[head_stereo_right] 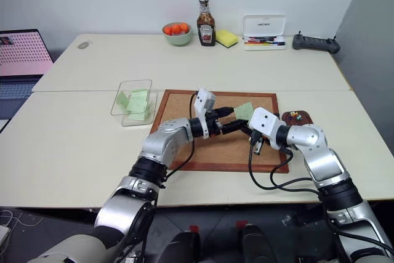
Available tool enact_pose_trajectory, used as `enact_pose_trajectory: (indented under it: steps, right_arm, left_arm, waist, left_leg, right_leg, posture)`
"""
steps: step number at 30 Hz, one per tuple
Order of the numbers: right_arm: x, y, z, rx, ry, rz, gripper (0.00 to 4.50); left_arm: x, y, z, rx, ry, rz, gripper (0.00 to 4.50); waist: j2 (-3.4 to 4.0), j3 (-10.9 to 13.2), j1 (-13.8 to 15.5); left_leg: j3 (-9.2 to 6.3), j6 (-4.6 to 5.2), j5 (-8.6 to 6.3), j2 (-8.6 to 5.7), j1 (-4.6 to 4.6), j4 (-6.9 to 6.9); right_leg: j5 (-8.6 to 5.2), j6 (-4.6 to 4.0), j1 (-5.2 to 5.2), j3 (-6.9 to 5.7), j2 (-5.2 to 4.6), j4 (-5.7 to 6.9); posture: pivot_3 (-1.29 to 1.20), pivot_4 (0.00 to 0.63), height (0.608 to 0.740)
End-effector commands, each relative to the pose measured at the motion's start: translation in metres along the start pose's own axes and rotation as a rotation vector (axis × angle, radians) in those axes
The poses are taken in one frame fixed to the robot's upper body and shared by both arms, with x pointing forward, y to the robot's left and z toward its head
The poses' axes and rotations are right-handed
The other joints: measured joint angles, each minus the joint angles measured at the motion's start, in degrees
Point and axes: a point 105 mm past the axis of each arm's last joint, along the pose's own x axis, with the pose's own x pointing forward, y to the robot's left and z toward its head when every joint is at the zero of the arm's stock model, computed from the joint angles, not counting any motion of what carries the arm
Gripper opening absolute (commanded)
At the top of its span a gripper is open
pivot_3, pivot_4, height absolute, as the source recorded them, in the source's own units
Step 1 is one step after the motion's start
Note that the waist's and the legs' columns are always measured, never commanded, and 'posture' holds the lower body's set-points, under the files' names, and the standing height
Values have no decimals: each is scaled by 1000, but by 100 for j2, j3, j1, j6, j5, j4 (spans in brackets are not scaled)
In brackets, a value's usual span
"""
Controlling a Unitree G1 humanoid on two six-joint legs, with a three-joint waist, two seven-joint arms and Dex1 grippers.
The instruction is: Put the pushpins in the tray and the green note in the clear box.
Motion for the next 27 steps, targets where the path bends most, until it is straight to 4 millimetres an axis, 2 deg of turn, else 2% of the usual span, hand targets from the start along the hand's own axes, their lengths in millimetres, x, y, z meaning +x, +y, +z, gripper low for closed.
enact_pose_trajectory:
  steps: [1,7,15,16,22,24,27]
  right_arm:
    - [-2,-5,18,-55,-43,-13,0]
    - [-1,-5,18,-54,-45,-14,0]
    - [0,-4,19,-53,-49,-17,0]
    - [0,-4,19,-53,-49,-17,0]
    - [0,-3,19,-51,-52,-12,0]
    - [0,-3,19,-51,-53,-12,0]
    - [0,-3,20,-51,-57,-13,0]
  left_arm:
    - [8,-1,15,2,-49,-15,4031]
    - [12,-2,16,-17,-55,-35,2886]
    - [11,-7,8,-13,-23,-68,1435]
    - [11,-7,8,-12,-21,-70,1151]
    - [9,-6,5,-4,-11,-74,207]
    - [8,-6,4,-2,-8,-75,11]
    - [7,-6,2,2,-6,-75,11]
  waist:
    - [0,0,-1]
    - [-1,0,-3]
    - [-1,0,-3]
    - [-1,0,-3]
    - [-1,0,-3]
    - [-1,0,-3]
    - [-1,0,-3]
  left_leg:
    - [0,0,0,0,0,0]
    - [0,0,0,0,0,0]
    - [-1,0,0,0,0,0]
    - [-1,0,0,0,0,0]
    - [-1,0,0,0,0,0]
    - [-1,0,0,0,0,0]
    - [-1,0,0,0,0,0]
  right_leg:
    - [0,0,0,0,0,0]
    - [0,0,0,0,0,0]
    - [0,0,0,0,0,0]
    - [0,0,0,0,0,0]
    - [0,0,0,0,0,0]
    - [0,0,0,0,0,0]
    - [0,0,0,0,0,1]
  posture:
    - [0,150,740]
    - [0,150,740]
    - [0,150,740]
    - [0,150,740]
    - [0,150,740]
    - [0,150,740]
    - [0,150,740]
